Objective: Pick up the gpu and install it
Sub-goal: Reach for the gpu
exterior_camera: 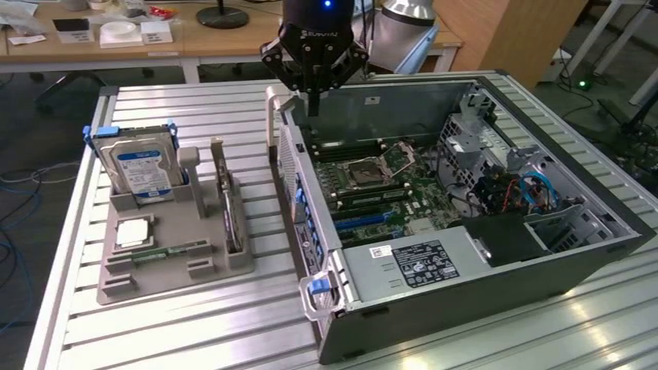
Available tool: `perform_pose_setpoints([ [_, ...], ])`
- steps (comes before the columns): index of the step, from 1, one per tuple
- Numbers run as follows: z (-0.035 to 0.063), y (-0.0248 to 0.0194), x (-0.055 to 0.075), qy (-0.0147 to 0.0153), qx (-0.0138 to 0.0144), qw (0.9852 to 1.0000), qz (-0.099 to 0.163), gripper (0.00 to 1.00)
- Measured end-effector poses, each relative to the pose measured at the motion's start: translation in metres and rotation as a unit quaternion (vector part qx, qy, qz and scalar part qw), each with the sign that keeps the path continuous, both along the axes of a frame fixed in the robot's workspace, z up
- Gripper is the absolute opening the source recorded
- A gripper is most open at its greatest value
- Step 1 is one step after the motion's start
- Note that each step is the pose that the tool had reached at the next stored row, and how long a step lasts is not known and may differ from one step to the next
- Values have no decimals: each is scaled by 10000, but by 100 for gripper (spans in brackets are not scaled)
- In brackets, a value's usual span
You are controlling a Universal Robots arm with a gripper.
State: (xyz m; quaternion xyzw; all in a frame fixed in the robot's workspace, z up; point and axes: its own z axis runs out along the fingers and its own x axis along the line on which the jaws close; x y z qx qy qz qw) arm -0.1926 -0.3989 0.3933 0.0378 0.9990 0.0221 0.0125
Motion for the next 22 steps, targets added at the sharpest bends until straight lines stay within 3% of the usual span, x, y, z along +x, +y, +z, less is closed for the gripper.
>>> perform_pose_setpoints([
  [22,-1,0,-407,0,0,10000,-5,11],
])
